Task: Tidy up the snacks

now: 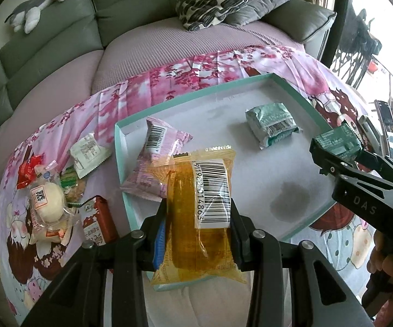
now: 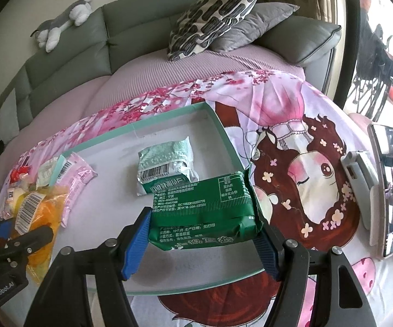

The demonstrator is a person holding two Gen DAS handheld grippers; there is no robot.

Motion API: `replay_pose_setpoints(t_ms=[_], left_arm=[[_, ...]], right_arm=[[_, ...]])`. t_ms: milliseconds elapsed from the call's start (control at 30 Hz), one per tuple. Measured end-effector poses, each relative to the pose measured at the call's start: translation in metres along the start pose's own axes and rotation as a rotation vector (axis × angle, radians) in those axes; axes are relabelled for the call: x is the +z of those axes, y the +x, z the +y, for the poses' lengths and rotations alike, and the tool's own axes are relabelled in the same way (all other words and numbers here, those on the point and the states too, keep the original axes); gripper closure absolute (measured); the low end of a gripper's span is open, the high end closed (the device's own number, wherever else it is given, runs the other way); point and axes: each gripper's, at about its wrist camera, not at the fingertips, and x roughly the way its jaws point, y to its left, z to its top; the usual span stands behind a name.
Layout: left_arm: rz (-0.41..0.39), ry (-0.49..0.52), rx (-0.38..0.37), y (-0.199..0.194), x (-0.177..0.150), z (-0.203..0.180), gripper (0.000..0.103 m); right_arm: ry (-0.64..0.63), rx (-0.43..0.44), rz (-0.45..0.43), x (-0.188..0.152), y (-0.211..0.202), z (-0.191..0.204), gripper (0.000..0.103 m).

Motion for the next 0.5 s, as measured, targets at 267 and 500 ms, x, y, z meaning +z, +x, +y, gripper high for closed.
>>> replay_pose_setpoints(t_ms=[267,500], left_arm=[[0.018,0.018,0.007,0.014,0.003,-0.005,0.063],[0.028,0.021,0.017,0.022,0.007,-0.007,0.063]], right_arm=[[0.009,0.003,0.018,-0.002,0.01,-0.004,0.03],[0.001,0.002,0.015,-0.001,0.014,-0.002,0.03]])
